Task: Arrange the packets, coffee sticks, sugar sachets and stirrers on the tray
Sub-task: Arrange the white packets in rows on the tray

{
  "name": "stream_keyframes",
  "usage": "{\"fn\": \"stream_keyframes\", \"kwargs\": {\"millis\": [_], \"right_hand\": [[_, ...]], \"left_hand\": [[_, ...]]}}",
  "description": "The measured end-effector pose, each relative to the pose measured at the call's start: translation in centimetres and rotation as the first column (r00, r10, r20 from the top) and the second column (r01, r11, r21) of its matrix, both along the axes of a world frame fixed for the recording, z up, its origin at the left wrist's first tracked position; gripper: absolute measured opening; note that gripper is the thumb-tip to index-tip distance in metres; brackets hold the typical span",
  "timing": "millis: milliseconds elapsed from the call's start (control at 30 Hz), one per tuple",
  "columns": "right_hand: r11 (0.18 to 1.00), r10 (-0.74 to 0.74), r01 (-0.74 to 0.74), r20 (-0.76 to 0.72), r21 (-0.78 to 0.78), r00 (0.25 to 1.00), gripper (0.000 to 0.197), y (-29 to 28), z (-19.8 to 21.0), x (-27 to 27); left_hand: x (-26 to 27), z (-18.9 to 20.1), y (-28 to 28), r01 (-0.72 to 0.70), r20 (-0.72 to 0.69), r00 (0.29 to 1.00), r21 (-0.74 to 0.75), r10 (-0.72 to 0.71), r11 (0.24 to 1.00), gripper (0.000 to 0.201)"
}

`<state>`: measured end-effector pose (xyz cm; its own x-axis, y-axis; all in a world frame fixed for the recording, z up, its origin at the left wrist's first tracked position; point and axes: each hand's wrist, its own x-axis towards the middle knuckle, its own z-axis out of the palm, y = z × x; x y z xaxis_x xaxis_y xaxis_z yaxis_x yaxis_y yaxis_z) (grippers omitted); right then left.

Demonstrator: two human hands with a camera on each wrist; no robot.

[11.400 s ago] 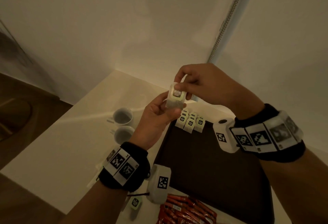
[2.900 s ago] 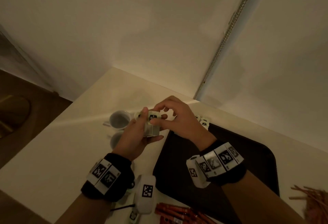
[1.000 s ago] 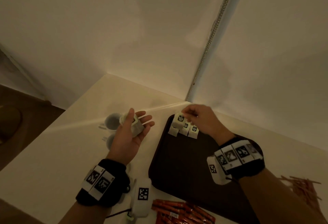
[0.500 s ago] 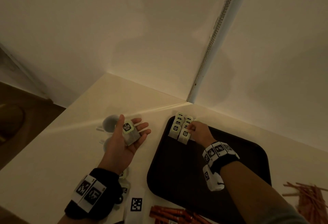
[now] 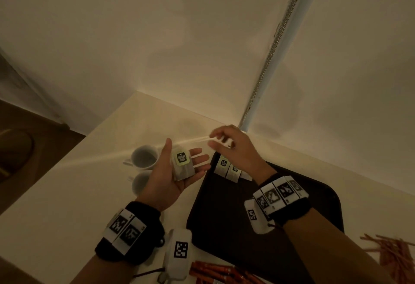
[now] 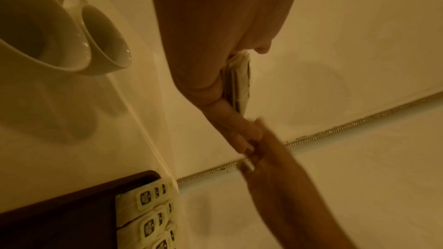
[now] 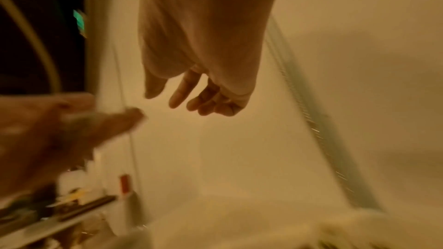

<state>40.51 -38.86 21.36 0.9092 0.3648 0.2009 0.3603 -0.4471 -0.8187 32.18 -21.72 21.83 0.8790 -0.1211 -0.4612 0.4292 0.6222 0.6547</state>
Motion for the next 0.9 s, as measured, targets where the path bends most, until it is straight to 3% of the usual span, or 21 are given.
{"fn": "stream_keyframes", "kwargs": {"millis": [67, 133, 200, 367, 533, 600, 733, 900], "right_hand": [[0.98, 0.198, -0.194, 0.07, -0.049, 0.978, 0.03, 1.6, 2.5, -1.4], [0.954, 0.278, -0.258, 0.12, -0.153, 0.953, 0.039, 2.5, 3.6, -2.1], [0.95, 0.272, -0.24, 0.15, -0.2, 0.951, 0.041, 2.7, 4.2, -2.3], [0.974, 0.221, -0.212, 0.123, -0.076, 0.968, 0.034, 2.1, 6.0, -2.8], [0.993, 0.119, -0.12, 0.082, 0.0, 0.989, 0.013, 1.6, 8.5, -2.5], [0.995, 0.096, -0.094, 0.096, -0.017, 0.991, 0.012, 1.6, 9.9, -2.5], [0.985, 0.149, -0.135, 0.133, -0.107, 0.98, 0.004, 2.1, 12.6, -3.3], [0.971, 0.164, -0.125, 0.185, -0.205, 0.969, 0.01, 2.7, 14.0, -4.0]], "left_hand": [[0.1, 0.7, -0.5, 0.018, 0.031, 0.999, -0.009, -0.017, 1.0, 0.076], [0.2, 1.4, -0.8, 0.038, 0.056, 0.998, -0.027, -0.036, 0.999, 0.075], [0.3, 1.9, -0.9, 0.071, 0.08, 0.994, -0.035, -0.068, 0.997, 0.078], [0.1, 2.4, -0.6, 0.106, 0.136, 0.986, -0.042, -0.1, 0.993, 0.075], [-0.6, 2.4, -0.8, -0.045, 0.231, 0.972, 0.025, 0.038, 0.999, 0.035], [-0.8, 2.5, -1.0, -0.101, 0.254, 0.963, 0.036, 0.088, 0.994, 0.023], [-1.2, 2.9, -1.7, -0.086, 0.32, 0.945, 0.033, 0.071, 0.996, 0.038], [-1.9, 3.4, -2.4, -0.006, 0.354, 0.934, -0.08, 0.034, 0.997, 0.015]]}}
